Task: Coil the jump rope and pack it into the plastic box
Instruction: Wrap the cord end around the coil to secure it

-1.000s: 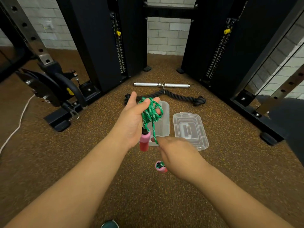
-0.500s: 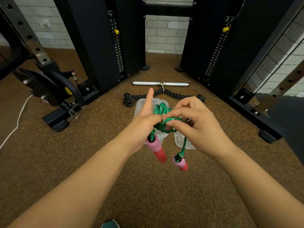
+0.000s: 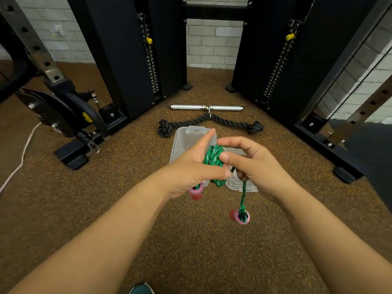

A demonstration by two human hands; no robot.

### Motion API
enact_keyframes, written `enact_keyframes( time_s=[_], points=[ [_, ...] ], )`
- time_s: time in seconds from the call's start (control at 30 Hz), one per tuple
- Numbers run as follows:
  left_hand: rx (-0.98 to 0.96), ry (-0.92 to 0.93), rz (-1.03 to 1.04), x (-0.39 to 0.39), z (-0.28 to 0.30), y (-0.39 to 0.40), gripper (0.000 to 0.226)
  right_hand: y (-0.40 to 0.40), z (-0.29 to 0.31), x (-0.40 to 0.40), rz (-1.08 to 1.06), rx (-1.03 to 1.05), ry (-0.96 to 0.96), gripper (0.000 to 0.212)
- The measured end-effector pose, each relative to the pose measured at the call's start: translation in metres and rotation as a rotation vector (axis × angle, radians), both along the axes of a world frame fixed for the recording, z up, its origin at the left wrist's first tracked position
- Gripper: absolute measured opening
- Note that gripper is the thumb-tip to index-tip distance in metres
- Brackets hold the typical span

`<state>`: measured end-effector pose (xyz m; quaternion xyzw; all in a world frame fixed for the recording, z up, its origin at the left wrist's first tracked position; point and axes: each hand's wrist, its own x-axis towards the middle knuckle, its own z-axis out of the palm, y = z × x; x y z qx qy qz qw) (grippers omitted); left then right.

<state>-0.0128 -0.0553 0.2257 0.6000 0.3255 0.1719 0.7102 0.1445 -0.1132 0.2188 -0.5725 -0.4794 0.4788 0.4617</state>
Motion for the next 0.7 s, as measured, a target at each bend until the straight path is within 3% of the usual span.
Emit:
enact_keyframes(
  time_s=[0.13, 0.23, 0.37, 0.5, 0.6, 0.7],
  points=[
    [-0.061, -0.017, -0.053, -0.007, 0.003, 0.001, 0.097, -0.005, -0.006, 0.005, 0.232, -0.099, 0.060, 0.045],
    [-0.074, -0.005, -0.077, -0.015, 0.006, 0.003, 0.092, -0.005, -0.007, 0.005, 0.343, -0.127, 0.088, 0.038],
    [-0.087, 0.008, -0.058, -0.019, 0.008, 0.005, 0.079, -0.002, -0.006, 0.008, 0.325, -0.127, 0.050, 0.022],
    [-0.138, 0.004, -0.060, -0.019, 0.011, 0.005, 0.072, -0.005, -0.010, 0.008, 0.321, -0.107, 0.036, 0.033],
    [-0.166, -0.017, -0.089, -0.020, 0.013, 0.004, 0.072, -0.006, -0.012, 0.004, 0.377, -0.116, 0.205, 0.051],
    [-0.162, -0.017, -0.098, -0.021, 0.013, 0.004, 0.078, -0.005, -0.009, 0.003, 0.446, -0.091, 0.226, 0.033]
  ],
)
